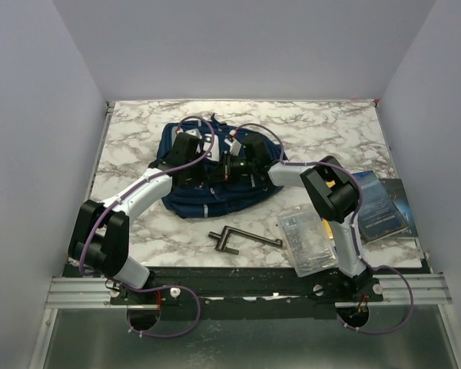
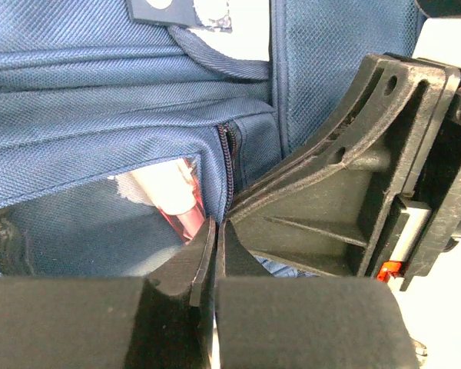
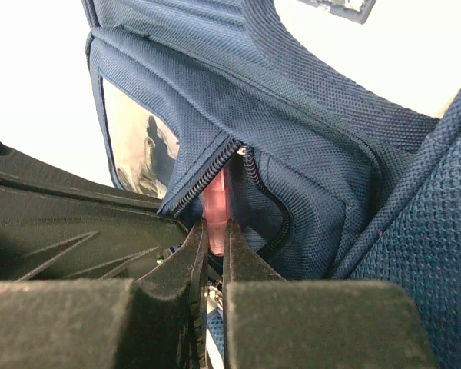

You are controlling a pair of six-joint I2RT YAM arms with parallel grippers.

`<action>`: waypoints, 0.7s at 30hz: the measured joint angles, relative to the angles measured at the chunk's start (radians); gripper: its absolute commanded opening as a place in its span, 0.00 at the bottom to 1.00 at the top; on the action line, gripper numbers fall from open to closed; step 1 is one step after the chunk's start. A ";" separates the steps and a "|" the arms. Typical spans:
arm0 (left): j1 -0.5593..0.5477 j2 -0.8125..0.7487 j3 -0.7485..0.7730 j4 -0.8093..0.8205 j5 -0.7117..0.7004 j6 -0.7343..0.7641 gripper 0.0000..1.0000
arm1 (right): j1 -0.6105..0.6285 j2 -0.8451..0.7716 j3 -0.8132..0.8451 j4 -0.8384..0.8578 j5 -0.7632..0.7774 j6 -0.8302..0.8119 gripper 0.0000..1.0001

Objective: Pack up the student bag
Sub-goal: Place the stationery in the student bag.

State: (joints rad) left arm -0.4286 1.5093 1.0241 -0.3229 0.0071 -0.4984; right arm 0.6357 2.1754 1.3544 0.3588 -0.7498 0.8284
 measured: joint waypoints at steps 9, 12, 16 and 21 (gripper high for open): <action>0.065 0.028 -0.021 0.018 0.110 -0.077 0.06 | 0.007 0.013 -0.028 0.020 0.005 0.042 0.25; 0.099 0.095 0.002 0.006 0.169 -0.112 0.20 | 0.006 -0.015 -0.030 -0.071 0.040 -0.033 0.30; 0.116 0.145 0.015 0.008 0.234 -0.145 0.31 | 0.006 -0.076 -0.024 -0.218 0.089 -0.182 0.39; 0.119 0.159 0.016 0.030 0.286 -0.157 0.38 | 0.012 -0.166 -0.024 -0.339 0.141 -0.376 0.43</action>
State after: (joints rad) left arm -0.3096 1.6680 1.0397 -0.2932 0.2935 -0.6556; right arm 0.6476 2.0090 1.3304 0.0200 -0.6086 0.4526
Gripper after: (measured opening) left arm 0.345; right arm 0.422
